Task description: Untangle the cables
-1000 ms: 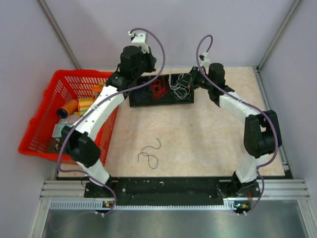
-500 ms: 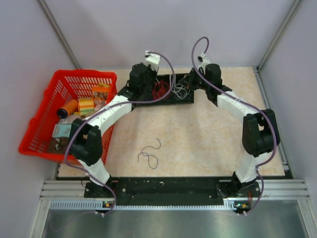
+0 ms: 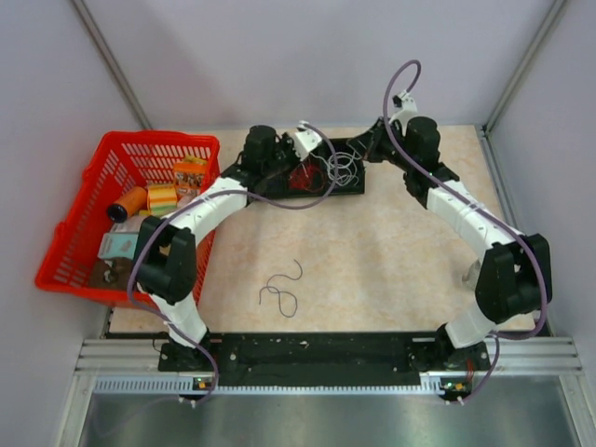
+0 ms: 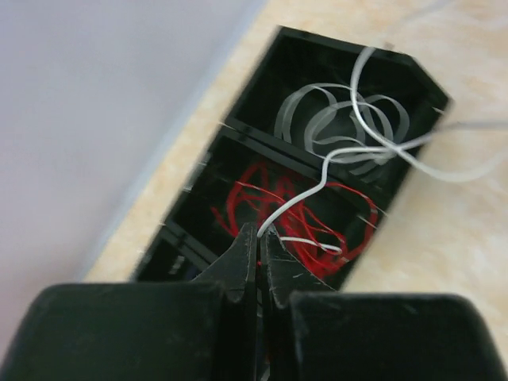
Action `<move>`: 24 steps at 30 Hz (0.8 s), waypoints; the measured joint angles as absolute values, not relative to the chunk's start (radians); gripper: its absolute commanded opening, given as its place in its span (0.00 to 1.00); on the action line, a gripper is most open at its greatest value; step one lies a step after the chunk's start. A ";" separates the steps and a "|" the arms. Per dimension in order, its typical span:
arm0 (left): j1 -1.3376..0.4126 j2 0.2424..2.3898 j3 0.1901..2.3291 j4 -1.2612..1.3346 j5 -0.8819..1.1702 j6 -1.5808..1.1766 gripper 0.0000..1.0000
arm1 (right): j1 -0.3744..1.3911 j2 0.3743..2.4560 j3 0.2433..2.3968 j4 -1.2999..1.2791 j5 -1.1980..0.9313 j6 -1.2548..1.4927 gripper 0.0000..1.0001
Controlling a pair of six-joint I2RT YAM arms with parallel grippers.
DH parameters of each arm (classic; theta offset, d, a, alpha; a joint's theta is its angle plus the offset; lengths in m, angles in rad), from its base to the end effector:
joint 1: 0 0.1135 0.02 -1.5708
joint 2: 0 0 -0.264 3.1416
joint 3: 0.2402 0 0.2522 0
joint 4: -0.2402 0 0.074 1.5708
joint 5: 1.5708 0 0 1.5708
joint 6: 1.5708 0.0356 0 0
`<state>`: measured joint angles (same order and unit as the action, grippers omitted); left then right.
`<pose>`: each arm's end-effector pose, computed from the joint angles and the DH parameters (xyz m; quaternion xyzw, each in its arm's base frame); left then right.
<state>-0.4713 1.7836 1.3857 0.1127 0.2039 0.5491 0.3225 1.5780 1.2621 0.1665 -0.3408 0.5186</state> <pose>0.3792 -0.2013 0.3013 0.4421 0.6651 -0.0582 0.5990 0.3564 0.1316 0.3424 -0.0370 0.7542 0.3798 0.5344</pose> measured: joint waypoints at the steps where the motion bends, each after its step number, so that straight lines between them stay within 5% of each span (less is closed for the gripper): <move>1: -0.459 1.776 1.385 0.073 0.254 0.547 0.00 | 0.321 1.571 1.256 0.170 -0.340 0.519 0.00; 7: -0.426 1.668 1.309 -0.059 0.481 0.430 0.00 | 0.309 1.538 1.170 0.178 -0.337 0.529 0.00; 16: -0.498 1.533 1.510 -0.009 -0.094 0.277 0.00 | 0.305 1.438 1.158 0.141 -0.332 0.543 0.00; 24: -0.561 1.440 1.546 0.002 -0.035 0.387 0.00 | 0.305 1.321 1.151 0.192 -0.327 0.556 0.00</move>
<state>-0.5610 1.4403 1.5463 0.0021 -0.0345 0.3870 0.3046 1.3212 1.1511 0.1917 -0.3271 0.5560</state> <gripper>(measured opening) 0.012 0.007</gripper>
